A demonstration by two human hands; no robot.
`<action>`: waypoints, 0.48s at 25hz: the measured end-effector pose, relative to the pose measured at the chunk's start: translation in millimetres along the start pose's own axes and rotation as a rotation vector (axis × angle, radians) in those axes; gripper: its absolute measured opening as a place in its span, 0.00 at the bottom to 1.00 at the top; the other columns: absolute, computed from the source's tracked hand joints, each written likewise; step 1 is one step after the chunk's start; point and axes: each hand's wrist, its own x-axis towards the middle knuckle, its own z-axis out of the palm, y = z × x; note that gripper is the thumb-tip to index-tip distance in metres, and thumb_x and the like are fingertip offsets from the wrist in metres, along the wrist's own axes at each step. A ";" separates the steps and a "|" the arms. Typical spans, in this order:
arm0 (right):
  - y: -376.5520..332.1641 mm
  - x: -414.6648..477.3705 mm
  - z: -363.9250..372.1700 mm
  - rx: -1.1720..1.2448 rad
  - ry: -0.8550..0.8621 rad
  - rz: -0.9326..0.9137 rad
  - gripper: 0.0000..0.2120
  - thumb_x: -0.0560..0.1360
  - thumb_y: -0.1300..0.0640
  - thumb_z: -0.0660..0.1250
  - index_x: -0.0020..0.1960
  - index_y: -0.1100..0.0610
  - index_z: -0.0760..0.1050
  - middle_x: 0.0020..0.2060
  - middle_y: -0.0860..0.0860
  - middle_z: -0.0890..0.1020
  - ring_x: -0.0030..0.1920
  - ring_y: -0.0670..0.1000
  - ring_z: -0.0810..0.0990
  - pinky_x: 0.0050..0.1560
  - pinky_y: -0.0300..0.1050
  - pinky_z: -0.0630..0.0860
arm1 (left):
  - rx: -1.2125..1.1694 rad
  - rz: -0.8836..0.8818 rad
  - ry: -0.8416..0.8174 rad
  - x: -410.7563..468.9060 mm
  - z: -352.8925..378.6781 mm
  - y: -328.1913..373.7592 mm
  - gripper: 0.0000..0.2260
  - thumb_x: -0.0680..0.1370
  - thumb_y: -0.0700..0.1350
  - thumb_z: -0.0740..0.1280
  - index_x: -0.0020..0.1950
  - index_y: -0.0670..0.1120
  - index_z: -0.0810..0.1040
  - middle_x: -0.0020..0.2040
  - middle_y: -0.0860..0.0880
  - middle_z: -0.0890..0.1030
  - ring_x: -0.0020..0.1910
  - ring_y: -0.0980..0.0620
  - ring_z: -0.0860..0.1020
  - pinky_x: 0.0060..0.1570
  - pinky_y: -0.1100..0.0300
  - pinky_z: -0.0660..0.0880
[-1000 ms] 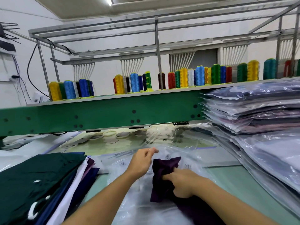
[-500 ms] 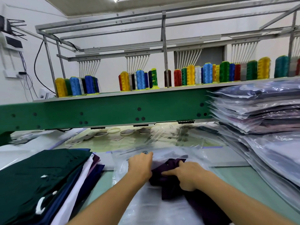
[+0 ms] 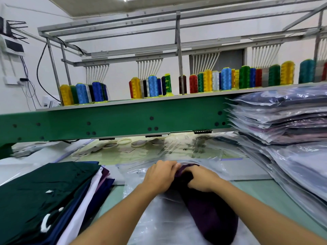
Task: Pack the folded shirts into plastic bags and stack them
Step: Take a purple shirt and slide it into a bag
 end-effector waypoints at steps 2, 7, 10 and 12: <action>12.2 -20.4 0.6 -0.013 -0.039 0.020 0.30 0.71 0.48 0.67 0.73 0.39 0.67 0.67 0.44 0.75 0.66 0.50 0.75 0.61 0.48 0.75 | -0.021 -0.010 0.002 -4.0 -1.4 -6.7 0.20 0.84 0.62 0.53 0.41 0.50 0.72 0.36 0.50 0.78 0.40 0.43 0.77 0.39 0.52 0.75; 26.6 -67.1 19.8 -0.142 0.014 0.079 0.25 0.72 0.39 0.63 0.67 0.38 0.64 0.59 0.46 0.79 0.58 0.53 0.78 0.47 0.47 0.73 | -0.008 0.010 -0.032 -12.8 3.8 -1.5 0.20 0.84 0.61 0.52 0.38 0.51 0.67 0.36 0.52 0.76 0.40 0.45 0.77 0.38 0.53 0.71; 19.0 -70.4 30.0 -0.129 0.036 0.046 0.12 0.74 0.48 0.61 0.57 0.46 0.70 0.54 0.50 0.81 0.55 0.57 0.79 0.44 0.48 0.72 | 0.010 0.042 -0.023 -13.7 6.4 4.0 0.18 0.84 0.61 0.52 0.40 0.53 0.67 0.39 0.52 0.76 0.40 0.46 0.75 0.38 0.54 0.68; 10.4 -60.4 29.9 -0.080 0.069 0.025 0.06 0.75 0.52 0.59 0.51 0.50 0.72 0.51 0.52 0.81 0.53 0.58 0.78 0.46 0.51 0.75 | 0.002 0.066 -0.023 -11.9 4.7 4.1 0.18 0.84 0.61 0.52 0.42 0.53 0.69 0.40 0.53 0.75 0.41 0.46 0.75 0.39 0.53 0.70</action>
